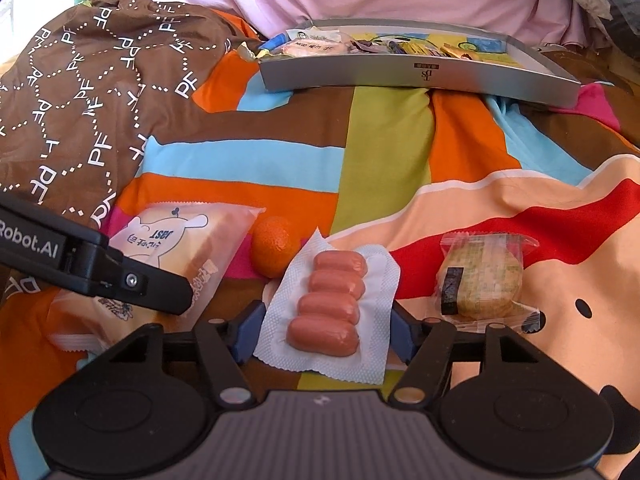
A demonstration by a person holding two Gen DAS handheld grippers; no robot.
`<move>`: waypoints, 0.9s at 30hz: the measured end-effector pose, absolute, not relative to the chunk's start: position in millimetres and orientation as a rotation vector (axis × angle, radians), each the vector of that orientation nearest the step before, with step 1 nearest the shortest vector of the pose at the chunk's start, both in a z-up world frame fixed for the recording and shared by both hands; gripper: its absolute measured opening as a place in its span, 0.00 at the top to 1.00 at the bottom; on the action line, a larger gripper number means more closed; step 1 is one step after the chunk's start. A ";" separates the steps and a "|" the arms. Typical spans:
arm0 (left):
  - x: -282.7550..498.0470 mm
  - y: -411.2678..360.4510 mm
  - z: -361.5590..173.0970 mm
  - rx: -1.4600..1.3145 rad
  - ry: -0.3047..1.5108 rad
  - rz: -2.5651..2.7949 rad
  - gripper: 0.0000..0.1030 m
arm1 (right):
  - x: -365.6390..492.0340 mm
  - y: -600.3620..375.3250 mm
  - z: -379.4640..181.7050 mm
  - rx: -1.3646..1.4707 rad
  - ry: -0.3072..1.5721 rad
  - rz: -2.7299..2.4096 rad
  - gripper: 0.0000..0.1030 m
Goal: Organize snacks
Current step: 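Grasp the cow-print toast bag with the left tool while the right tool grasps the sausage pack, then lift the toast bag and sausage pack off the blanket with both tools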
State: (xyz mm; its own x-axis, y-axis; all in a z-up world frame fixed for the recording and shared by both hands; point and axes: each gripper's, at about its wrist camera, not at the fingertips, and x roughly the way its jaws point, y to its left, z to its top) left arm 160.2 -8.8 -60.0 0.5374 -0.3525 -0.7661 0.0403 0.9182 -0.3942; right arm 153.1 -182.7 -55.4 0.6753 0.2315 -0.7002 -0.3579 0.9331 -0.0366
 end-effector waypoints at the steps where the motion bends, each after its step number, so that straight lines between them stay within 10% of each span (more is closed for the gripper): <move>1: 159.8 -8.8 -60.0 -0.348 0.979 -0.239 0.24 | 152.6 -182.7 -55.0 -0.177 0.757 0.334 0.35; 27: 150.3 -4.6 -59.0 -0.368 0.939 -0.236 0.32 | 134.1 -183.5 -47.2 -0.206 0.694 0.319 0.45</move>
